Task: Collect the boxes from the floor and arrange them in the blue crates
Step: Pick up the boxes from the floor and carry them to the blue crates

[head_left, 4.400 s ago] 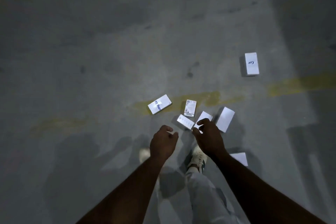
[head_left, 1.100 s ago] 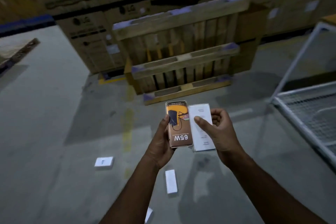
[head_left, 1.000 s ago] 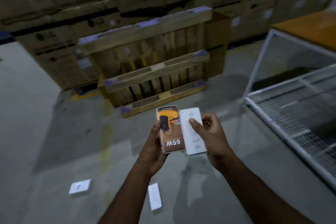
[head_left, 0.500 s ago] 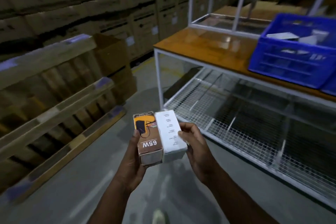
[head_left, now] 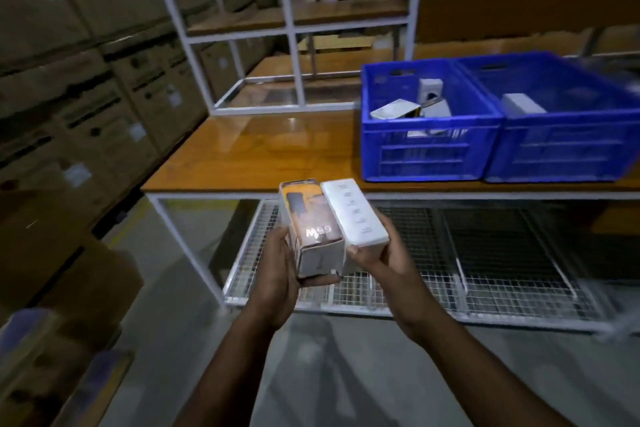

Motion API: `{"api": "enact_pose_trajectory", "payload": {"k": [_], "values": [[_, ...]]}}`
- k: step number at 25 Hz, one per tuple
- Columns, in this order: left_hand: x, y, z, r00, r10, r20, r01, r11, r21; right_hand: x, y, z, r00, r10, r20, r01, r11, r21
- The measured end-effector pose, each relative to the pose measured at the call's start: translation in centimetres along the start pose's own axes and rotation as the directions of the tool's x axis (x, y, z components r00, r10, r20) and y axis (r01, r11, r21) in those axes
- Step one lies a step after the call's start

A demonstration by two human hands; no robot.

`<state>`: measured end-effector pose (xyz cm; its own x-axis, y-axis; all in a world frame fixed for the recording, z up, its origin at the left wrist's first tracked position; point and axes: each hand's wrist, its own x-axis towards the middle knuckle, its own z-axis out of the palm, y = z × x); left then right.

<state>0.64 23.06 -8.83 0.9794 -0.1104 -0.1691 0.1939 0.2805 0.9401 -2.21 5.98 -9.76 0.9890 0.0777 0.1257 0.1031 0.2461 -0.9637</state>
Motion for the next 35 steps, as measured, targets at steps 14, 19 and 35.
{"api": "enact_pose_trajectory", "payload": {"k": [14,19,35], "values": [[28.5,4.8,19.0,0.938,0.314,0.145,-0.343,0.898,0.276,24.7,-6.3,-19.4,0.870,-0.402,-0.287,0.301,0.892,-0.337],[36.5,6.5,24.6,0.887,0.429,0.172,-0.452,0.729,0.513,31.0,-9.0,-25.7,0.783,-0.481,-0.395,0.210,0.802,-0.559],[46.6,4.6,25.5,0.950,0.205,0.235,-0.207,-0.146,0.967,35.9,-6.7,-29.8,0.931,-0.111,-0.347,-0.350,-0.004,-0.937]]}}
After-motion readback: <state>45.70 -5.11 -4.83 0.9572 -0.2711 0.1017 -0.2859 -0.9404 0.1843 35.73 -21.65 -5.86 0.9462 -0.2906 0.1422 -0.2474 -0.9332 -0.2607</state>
